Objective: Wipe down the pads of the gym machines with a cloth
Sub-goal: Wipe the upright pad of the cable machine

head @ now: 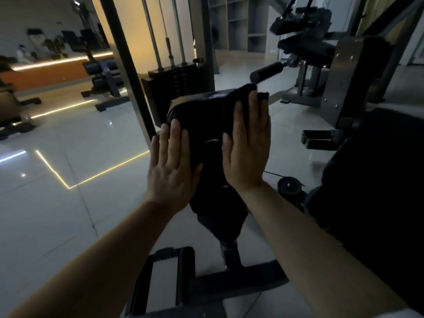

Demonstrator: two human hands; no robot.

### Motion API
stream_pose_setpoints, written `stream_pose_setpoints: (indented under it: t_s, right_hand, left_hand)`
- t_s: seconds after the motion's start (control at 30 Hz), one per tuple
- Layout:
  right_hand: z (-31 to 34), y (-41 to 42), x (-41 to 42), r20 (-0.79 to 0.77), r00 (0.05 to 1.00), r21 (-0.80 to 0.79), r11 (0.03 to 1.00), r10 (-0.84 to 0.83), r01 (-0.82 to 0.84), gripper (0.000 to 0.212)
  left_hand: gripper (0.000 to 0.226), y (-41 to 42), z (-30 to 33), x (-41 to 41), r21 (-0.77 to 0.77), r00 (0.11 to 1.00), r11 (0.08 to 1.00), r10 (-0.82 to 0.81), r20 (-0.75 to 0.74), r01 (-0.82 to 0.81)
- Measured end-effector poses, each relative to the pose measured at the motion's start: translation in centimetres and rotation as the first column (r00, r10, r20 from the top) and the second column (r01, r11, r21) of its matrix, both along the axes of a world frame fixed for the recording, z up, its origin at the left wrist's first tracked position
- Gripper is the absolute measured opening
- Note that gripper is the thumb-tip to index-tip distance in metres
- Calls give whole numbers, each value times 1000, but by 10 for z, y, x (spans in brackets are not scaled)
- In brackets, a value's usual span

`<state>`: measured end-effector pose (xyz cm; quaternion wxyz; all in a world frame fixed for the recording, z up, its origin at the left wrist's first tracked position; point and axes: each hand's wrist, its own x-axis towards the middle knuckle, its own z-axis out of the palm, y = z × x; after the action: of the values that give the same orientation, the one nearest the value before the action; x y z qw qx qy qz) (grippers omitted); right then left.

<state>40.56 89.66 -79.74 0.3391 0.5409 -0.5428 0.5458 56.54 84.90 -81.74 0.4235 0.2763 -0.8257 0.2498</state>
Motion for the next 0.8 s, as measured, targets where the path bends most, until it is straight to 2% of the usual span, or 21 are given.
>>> stream_pose_setpoints:
  t_s: [0.1,0.23,0.33,0.43,0.67,0.73,0.8]
  right_hand:
    - [-46,3,1,-36,999,76,997,-21,24,50]
    - [-117,13,-4,-172,983,148,986,-55,82,54]
    - [-134,19,-13,-249,967,176,980,-47,93,56]
    - [-104,15,-22,-266,964,185,982,9,42,54]
    - [37,1,-23,-152,982,47,993,112,-106,47]
    - [39,1,-18,-112,991,8,997,78,-77,47]
    - [13,-1,-12,-107,994,9,999,33,-33,48]
  left_hand:
    - [68,2,-1,-5,37,999,999,-2,-37,4]
    - [67,6,-1,-6,83,999,996,15,-52,-11]
    - [65,5,0,-2,71,1000,997,13,-10,-13]
    - [65,4,1,0,58,1000,998,20,14,-21]
    - [65,4,0,0,1,999,999,32,3,-32]
    - [66,3,0,0,-14,1000,1000,26,3,-26]
    - [65,2,0,0,-24,1000,1000,19,-4,-20]
